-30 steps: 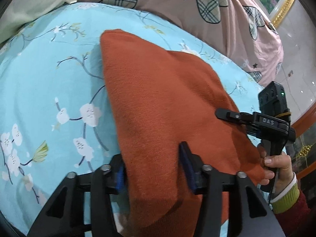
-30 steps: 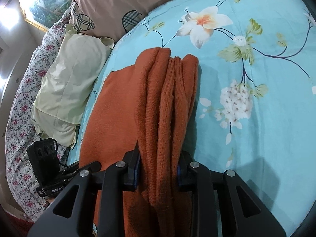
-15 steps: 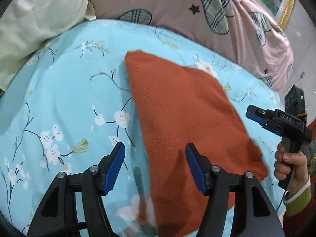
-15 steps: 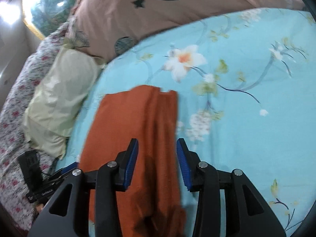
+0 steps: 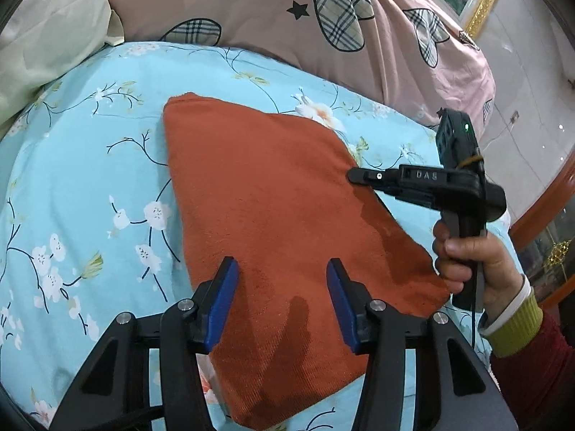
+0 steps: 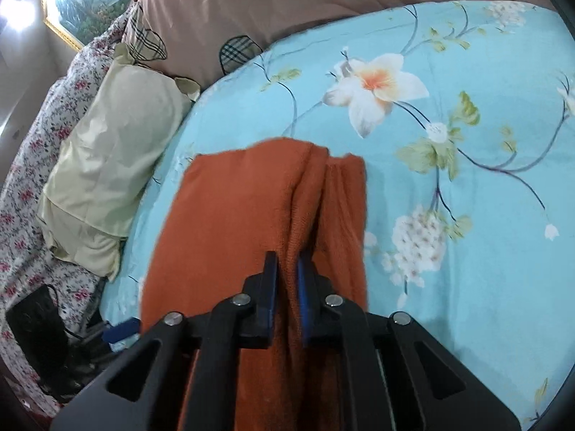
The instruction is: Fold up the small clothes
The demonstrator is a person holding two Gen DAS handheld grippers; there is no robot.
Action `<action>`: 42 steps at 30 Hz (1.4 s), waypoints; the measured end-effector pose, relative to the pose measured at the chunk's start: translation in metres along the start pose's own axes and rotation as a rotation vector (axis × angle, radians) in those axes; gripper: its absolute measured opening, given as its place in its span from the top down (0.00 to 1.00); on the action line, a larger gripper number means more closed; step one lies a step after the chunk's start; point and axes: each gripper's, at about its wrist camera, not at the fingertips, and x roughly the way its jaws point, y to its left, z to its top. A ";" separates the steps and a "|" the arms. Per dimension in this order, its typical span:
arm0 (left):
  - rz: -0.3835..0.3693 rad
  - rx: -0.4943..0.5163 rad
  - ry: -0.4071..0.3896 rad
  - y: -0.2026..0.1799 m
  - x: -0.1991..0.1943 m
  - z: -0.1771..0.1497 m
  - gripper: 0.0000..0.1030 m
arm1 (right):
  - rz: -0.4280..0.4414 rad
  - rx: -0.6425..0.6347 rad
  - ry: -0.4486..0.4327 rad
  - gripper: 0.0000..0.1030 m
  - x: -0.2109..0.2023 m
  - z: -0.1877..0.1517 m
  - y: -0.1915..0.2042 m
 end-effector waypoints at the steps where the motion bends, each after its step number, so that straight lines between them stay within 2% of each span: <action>1: -0.009 0.000 -0.001 -0.001 -0.002 0.001 0.51 | 0.035 -0.014 -0.046 0.90 -0.014 0.002 0.007; 3: -0.038 0.012 -0.010 -0.005 -0.005 0.004 0.51 | 0.063 -0.038 -0.113 0.90 -0.036 0.000 0.015; 5: -0.065 0.034 -0.006 -0.010 -0.005 0.003 0.51 | 0.022 -0.053 -0.131 0.90 -0.044 -0.004 0.011; 7: -0.080 0.046 0.015 -0.014 0.001 0.001 0.52 | -0.042 -0.027 -0.088 0.90 -0.032 -0.009 -0.006; 10: -0.074 0.062 0.052 -0.017 0.017 -0.004 0.57 | -0.083 0.042 -0.021 0.90 -0.005 -0.018 -0.035; 15: -0.048 0.031 0.070 -0.010 0.038 -0.013 0.61 | -0.103 0.061 -0.017 0.90 0.009 -0.021 -0.047; 19: -0.029 0.030 0.060 -0.013 0.041 -0.014 0.61 | -0.135 0.057 -0.002 0.88 0.004 -0.018 -0.040; 22: -0.010 0.028 0.063 -0.017 0.037 -0.016 0.61 | -0.173 0.044 -0.037 0.85 -0.020 -0.017 -0.027; 25: -0.021 0.022 0.048 -0.020 0.018 -0.019 0.61 | -0.138 0.008 -0.082 0.85 -0.052 -0.031 -0.006; 28: -0.039 0.038 0.034 -0.022 0.000 -0.028 0.61 | -0.093 -0.049 -0.046 0.85 -0.060 -0.057 0.018; 30: -0.068 0.042 0.039 -0.023 -0.009 -0.037 0.61 | -0.089 -0.065 0.015 0.85 -0.051 -0.076 0.023; 32: -0.060 0.053 0.071 -0.023 -0.005 -0.050 0.61 | -0.167 -0.072 0.067 0.85 -0.039 -0.091 0.018; 33: -0.043 0.055 0.087 -0.022 -0.001 -0.055 0.61 | -0.215 -0.066 0.081 0.89 -0.034 -0.099 0.007; 35: -0.021 0.048 0.119 -0.019 0.008 -0.067 0.63 | -0.190 -0.018 0.066 0.99 -0.035 -0.104 -0.010; 38: -0.018 0.054 0.096 -0.020 0.008 -0.077 0.64 | -0.163 0.029 0.053 1.00 -0.037 -0.103 -0.021; 42: 0.006 0.051 0.104 -0.024 0.010 -0.077 0.63 | -0.206 -0.005 0.053 1.00 -0.036 -0.107 -0.010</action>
